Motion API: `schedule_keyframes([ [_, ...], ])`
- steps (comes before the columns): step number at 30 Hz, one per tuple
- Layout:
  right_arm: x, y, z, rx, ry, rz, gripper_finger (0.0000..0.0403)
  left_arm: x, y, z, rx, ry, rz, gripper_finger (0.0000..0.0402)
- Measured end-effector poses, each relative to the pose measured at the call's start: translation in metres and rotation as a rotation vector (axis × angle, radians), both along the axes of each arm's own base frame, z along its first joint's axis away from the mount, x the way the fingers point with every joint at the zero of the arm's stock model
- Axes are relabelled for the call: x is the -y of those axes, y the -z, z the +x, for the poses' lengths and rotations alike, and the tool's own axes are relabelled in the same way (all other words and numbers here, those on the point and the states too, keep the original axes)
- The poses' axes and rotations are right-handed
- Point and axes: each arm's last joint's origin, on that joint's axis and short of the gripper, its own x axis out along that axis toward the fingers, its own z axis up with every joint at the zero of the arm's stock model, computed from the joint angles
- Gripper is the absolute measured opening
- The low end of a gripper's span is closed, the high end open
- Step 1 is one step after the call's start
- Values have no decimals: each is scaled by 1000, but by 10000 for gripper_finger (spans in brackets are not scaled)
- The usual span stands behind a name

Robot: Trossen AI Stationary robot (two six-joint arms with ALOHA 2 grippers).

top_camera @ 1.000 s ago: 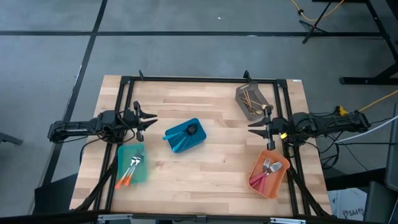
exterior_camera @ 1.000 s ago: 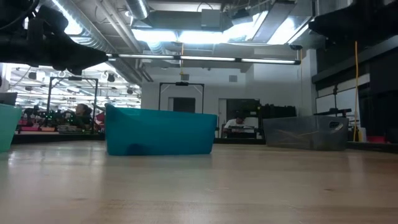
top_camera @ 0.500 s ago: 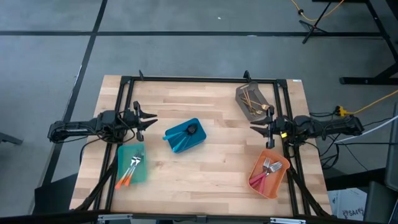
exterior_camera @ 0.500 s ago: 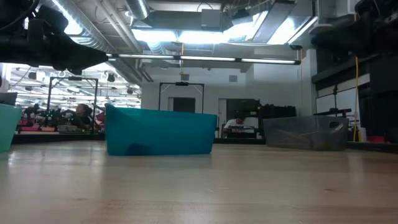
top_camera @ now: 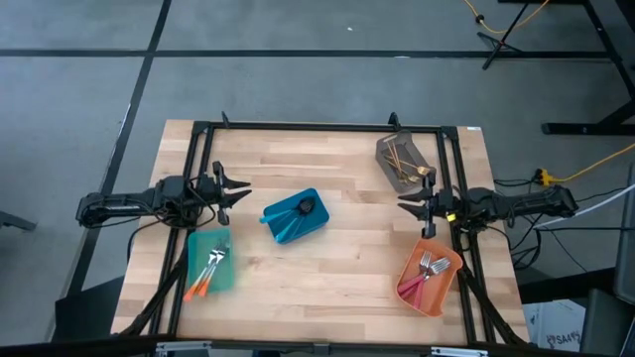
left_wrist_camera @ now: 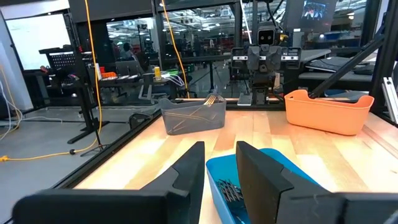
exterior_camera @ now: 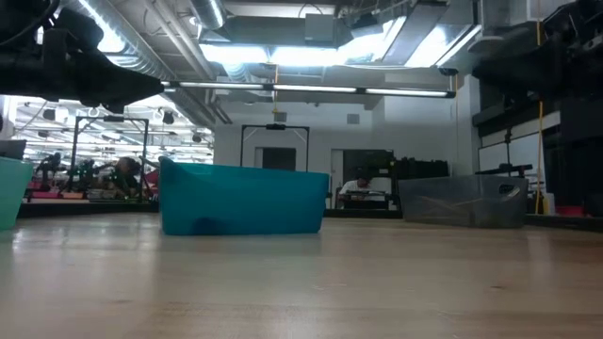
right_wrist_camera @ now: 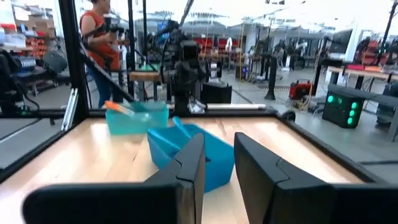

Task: Sort silverware by color (type)
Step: Return to Home Position

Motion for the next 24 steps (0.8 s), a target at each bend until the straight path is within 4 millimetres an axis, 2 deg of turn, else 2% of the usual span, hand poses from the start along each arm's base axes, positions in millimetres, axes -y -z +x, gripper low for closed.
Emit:
schedule_keyframes([
  [11,2,-8,-9,98,17,-19,76,0,0,0,0,0,-1,85],
  [24,3,4,-8,-29,57,-1,76,0,0,0,2,0,-6,85],
])
